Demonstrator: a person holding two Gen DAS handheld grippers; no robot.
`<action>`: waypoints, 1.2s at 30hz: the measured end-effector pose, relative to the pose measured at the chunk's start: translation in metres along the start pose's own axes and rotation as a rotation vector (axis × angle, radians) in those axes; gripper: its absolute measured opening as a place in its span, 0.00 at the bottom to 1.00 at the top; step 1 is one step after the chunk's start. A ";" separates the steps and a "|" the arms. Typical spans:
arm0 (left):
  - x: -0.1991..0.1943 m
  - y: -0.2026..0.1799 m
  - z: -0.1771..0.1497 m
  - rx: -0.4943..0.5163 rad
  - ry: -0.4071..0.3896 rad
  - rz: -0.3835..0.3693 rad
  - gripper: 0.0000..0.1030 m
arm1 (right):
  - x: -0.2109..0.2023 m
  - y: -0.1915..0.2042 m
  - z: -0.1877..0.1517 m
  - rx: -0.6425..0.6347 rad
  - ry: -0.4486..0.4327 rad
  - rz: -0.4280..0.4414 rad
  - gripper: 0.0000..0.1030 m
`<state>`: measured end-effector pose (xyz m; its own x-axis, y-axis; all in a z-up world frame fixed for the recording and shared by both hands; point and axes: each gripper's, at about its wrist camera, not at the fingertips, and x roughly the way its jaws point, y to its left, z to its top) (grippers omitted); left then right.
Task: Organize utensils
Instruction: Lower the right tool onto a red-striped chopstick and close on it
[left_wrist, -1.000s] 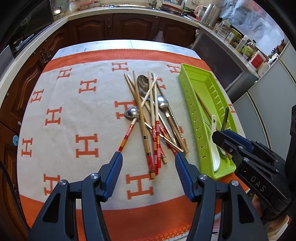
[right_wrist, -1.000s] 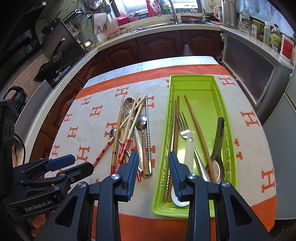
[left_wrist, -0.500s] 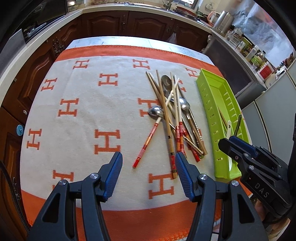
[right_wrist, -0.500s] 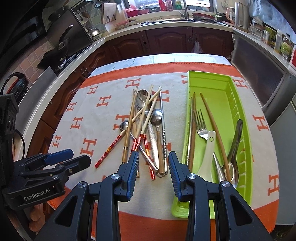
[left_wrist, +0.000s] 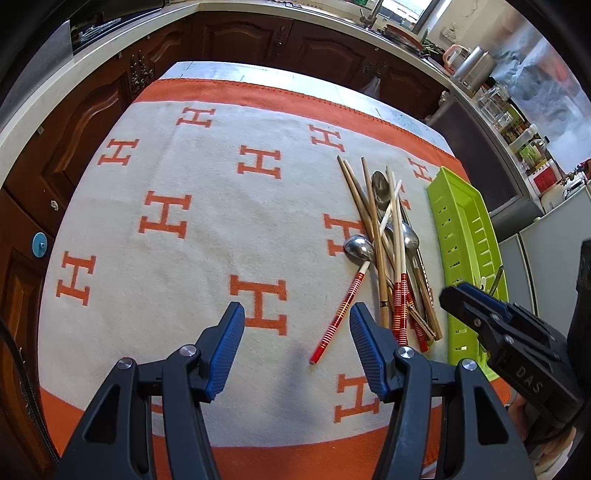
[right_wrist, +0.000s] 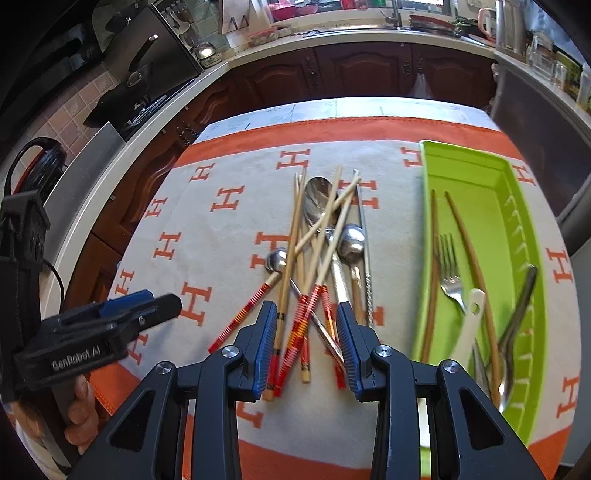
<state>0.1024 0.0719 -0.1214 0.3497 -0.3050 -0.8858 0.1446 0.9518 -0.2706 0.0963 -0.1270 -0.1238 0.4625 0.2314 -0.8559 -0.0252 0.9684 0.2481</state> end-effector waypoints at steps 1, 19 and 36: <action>0.001 0.000 0.000 0.002 -0.001 -0.002 0.56 | 0.005 0.001 0.004 0.000 0.004 -0.001 0.33; 0.014 0.000 0.002 0.017 0.022 -0.068 0.56 | 0.081 -0.035 0.041 0.188 0.153 0.034 0.15; 0.020 -0.017 0.006 0.052 0.041 -0.115 0.56 | 0.056 -0.036 0.034 0.213 0.073 0.085 0.10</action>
<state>0.1119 0.0491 -0.1321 0.2896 -0.4097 -0.8651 0.2302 0.9071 -0.3525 0.1538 -0.1525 -0.1655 0.4011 0.3246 -0.8566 0.1302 0.9054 0.4041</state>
